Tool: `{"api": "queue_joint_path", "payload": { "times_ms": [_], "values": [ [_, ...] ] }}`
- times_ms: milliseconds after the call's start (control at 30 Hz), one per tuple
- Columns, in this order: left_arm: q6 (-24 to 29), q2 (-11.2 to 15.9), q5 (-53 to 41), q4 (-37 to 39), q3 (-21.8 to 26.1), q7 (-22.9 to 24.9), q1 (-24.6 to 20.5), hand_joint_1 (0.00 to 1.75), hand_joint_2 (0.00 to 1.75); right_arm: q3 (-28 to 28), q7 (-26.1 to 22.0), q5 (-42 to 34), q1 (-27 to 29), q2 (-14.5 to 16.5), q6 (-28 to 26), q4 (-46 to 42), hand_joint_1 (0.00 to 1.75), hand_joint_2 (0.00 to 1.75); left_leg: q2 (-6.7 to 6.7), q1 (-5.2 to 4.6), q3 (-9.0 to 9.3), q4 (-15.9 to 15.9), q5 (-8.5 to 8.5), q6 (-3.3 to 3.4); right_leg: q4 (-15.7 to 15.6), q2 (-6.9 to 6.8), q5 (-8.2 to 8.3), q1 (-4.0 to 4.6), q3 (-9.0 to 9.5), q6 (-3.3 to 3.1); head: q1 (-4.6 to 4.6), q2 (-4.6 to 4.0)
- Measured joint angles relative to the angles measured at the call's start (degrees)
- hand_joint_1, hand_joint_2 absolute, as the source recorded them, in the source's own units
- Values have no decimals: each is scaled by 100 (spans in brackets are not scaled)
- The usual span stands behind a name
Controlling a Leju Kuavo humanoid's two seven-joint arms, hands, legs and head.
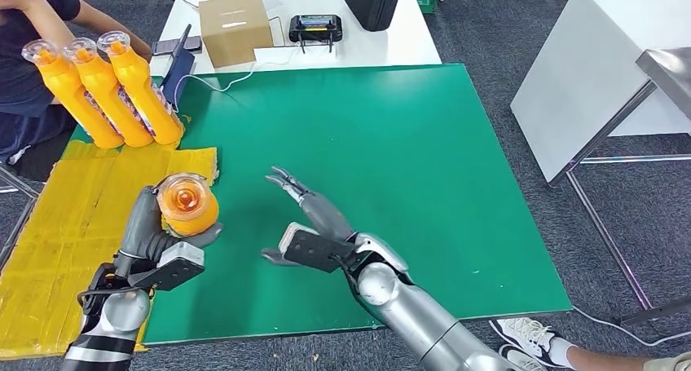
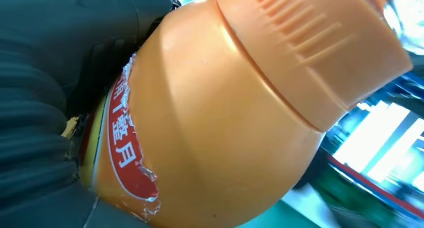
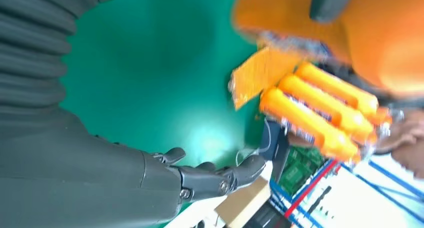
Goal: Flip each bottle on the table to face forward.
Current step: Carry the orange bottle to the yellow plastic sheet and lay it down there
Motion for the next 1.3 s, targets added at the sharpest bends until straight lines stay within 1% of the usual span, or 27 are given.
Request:
{"api": "queue_joint_path", "payload": {
  "times_ms": [100, 133, 200, 267, 367, 467, 567, 667, 800, 833, 933, 967, 1067, 1167, 1233, 1300],
  "values": [
    [960, 69, -1321, 127, 77, 404, -22, 175, 175, -218, -120, -218, 80, -276, 169, -339, 0, 0, -3, -3, 0, 1, 0, 0, 0, -1, 0, -3, 0, 0, 0, 0],
    [1199, 114, -1749, 199, 112, 559, -22, 175, 175, -290, -162, -275, 114, -387, 199, -471, 0, 0, -3, -4, -1, 1, -1, 1, 0, -1, 0, -3, 0, 0, 0, 0],
    [1458, 230, -2397, 382, 190, 815, -19, 175, 175, -428, -219, -364, 183, -610, 245, -745, 0, 0, 0, -4, -1, 0, -2, 1, 0, 0, 0, -3, -1, 0, -1, 0],
    [1596, 359, -2915, 578, 240, 1084, -18, 175, 175, -540, -251, -432, 243, -793, 287, -978, 0, 0, 3, -4, -1, 0, -2, 1, 0, 2, 0, -1, -2, 0, -1, 0],
    [1812, 685, -3752, 938, 197, 1784, -9, 175, 175, -673, -295, -567, 307, -1024, 350, -1283, 0, 0, 6, -3, -1, 0, -2, 0, 0, 4, 0, 3, -4, 0, -1, 0],
    [1894, 1019, -3931, 1276, 54, 2273, -13, 175, 175, -775, -311, -652, 330, -1192, 406, -1493, 0, 0, 5, 2, 0, 0, -1, -1, 0, 4, -1, 4, -5, -1, -1, 0],
    [1721, 1310, -3965, 1651, -256, 2563, -69, 175, 175, -816, -313, -720, 333, -1283, 514, -1593, 0, 0, 5, 3, 0, -1, 0, -1, 0, 4, -1, 3, -4, -1, -1, 0],
    [1609, 1490, -3970, 2187, -536, 2560, -170, 175, 175, -820, -313, -740, 330, -1334, 604, -1617, 0, 0, 5, 2, 0, -1, 0, -1, 1, 4, -1, 2, -2, -1, 0, 0],
    [1545, 1618, -3982, 2747, -780, 2502, -337, 175, 175, -805, -313, -740, 329, -1345, 628, -1628, 0, 0, 2, 1, 0, -1, 0, 0, 0, 3, -1, 0, 2, -1, 0, 0],
    [1511, 1642, -3983, 2839, -818, 2485, -383, 132, 175, -801, -313, -739, 329, -1346, 629, -1629, 0, 0, 2, 0, 0, -1, 0, 0, 0, 2, -1, 0, 3, -1, -1, 1],
    [1355, 1712, -3982, 3070, -899, 2309, -513, 1, 44, -786, -313, -728, 325, -1349, 634, -1631, 0, 0, 1, 0, 5, -2, -1, 0, 1, 2, -1, 1, 10, -1, -2, 0],
    [1333, 1733, -3979, 3138, -910, 2203, -547, 0, 0, -777, -313, -722, 320, -1350, 639, -1631, 0, 0, 1, 0, 8, -3, -1, -1, 1, 2, -1, 2, 14, -1, -2, 0],
    [1389, 1770, -3915, 3273, -861, 1763, -565, 0, 0, -747, -313, -706, 304, -1352, 650, -1629, 0, 0, 2, 2, 20, -4, -2, -2, 2, 2, -2, 3, 24, -2, -3, 0],
    [1459, 1741, -3600, 3259, -693, 1170, -446, 0, 0, -722, -312, -705, 289, -1352, 649, -1624, 0, 0, 1, 4, 23, -4, -1, -2, 2, 2, -3, 3, 25, -3, -1, 0],
    [1306, 1686, -2983, 3122, -540, 646, -346, 0, 0, -708, -309, -691, 277, -1349, 649, -1615, 0, 0, 0, 3, 23, -4, -1, -2, 2, 0, -3, 1, 27, -3, -1, 0],
    [917, 1601, -2058, 2907, -360, 51, -252, 0, 0, -694, -297, -644, 274, -1338, 649, -1594, 0, 0, -2, 2, 22, -3, 0, -1, 2, -2, -3, -1, 27, -3, 0, 0]
  ]
}}
